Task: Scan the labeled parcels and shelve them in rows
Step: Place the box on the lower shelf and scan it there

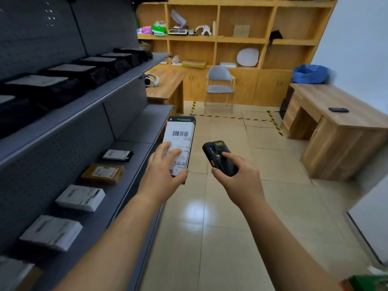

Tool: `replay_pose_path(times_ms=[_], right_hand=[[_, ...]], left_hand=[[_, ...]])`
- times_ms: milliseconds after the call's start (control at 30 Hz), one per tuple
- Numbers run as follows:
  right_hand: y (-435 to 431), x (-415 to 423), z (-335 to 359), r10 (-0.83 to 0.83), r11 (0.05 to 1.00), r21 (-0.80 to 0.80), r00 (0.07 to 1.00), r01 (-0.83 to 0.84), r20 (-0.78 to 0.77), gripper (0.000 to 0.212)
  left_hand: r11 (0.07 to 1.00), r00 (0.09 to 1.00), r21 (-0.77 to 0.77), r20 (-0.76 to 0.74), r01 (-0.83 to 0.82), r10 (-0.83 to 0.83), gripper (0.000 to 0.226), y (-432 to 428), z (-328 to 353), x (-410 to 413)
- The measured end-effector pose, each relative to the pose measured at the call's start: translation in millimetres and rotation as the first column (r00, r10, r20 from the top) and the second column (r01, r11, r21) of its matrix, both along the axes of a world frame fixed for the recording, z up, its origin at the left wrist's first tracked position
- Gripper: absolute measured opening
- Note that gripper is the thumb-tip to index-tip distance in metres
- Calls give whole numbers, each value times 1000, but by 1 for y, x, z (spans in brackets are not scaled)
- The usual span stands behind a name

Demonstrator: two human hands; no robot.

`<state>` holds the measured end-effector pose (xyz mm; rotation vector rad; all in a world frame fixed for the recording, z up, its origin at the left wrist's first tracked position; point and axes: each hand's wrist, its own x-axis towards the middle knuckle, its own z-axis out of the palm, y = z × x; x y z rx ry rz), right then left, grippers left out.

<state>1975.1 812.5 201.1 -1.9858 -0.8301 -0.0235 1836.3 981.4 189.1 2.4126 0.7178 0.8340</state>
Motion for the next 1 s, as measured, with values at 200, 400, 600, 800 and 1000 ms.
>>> replay_pose_path(times_ms=[200, 400, 600, 800, 1000], right_hand=[[139, 112, -18, 79, 996, -34, 997, -79, -2, 53], [249, 228, -30, 70, 995, -75, 997, -72, -37, 54], [336, 341, -58, 96, 985, -129, 989, -110, -109, 54], [453, 445, -83, 281, 939, -167, 951, -300, -129, 52], [588, 487, -103, 549, 783, -280, 829, -556, -111, 53]], left_hand=[[996, 996, -32, -10, -87, 87, 57, 132, -21, 99], [995, 996, -46, -28, -92, 90, 57, 240, -23, 220], [989, 990, -93, -94, -114, 105, 57, 323, -58, 327], [932, 944, -161, -125, -324, 306, 55, 408, -97, 403], [766, 800, -234, -119, -598, 588, 57, 481, -133, 410]])
